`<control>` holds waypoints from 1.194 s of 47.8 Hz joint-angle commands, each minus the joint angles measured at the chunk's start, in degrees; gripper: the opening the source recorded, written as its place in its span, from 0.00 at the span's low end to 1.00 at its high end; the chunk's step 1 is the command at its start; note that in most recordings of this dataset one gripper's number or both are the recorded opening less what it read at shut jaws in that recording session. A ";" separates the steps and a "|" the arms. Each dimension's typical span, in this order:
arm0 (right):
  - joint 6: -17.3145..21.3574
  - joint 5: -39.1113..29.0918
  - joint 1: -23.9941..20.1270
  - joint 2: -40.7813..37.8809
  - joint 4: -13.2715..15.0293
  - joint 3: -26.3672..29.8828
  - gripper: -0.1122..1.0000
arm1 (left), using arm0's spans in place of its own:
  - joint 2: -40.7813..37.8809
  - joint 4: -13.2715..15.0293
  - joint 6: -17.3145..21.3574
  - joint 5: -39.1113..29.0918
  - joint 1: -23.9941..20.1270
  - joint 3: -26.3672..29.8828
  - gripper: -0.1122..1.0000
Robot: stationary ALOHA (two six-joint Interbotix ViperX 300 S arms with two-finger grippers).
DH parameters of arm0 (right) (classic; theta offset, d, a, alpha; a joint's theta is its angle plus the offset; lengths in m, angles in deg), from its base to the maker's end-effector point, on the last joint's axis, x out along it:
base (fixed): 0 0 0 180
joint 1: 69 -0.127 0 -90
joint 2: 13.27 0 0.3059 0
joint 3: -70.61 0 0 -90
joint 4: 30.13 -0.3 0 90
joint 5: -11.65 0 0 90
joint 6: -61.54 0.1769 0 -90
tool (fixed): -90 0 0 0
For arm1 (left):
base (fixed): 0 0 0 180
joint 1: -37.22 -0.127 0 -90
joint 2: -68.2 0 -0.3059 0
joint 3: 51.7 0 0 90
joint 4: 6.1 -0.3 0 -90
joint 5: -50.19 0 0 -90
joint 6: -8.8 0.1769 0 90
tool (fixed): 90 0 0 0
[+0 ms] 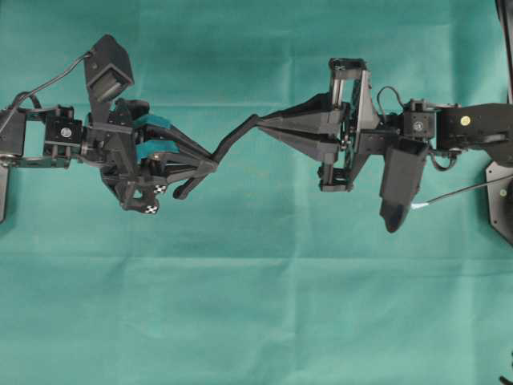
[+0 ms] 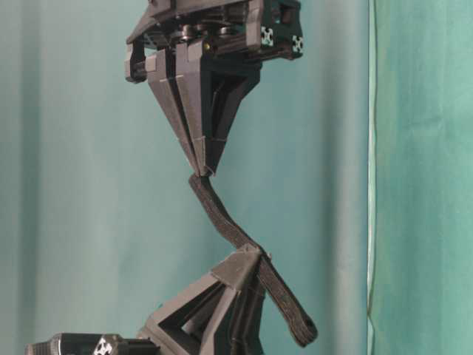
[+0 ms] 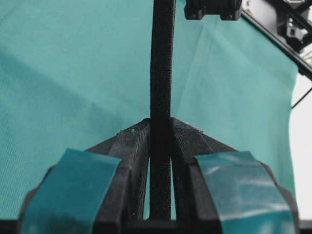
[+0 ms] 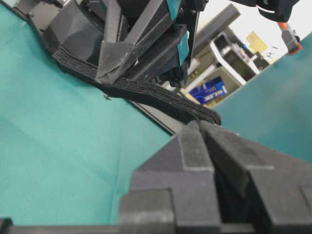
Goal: Peel off the Velcro with your right arm.
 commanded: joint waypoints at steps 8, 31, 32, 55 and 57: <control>0.09 0.53 -0.09 0.62 0.09 0.70 0.01 | 0.35 0.00 0.00 0.53 0.00 1.23 0.19; 0.53 0.44 -1.32 0.53 0.09 -0.26 0.01 | 0.35 0.09 0.09 1.49 -0.09 1.32 0.19; 0.44 0.44 -1.41 0.44 0.09 -0.26 0.01 | 0.35 0.00 0.09 1.49 0.00 1.32 0.19; 0.53 0.62 -2.90 -1.41 0.09 0.44 0.01 | 0.35 0.09 0.09 2.20 -0.09 1.32 0.19; 0.62 0.62 -3.08 -1.41 0.09 0.53 0.01 | 0.35 0.09 0.09 2.29 0.00 1.32 0.19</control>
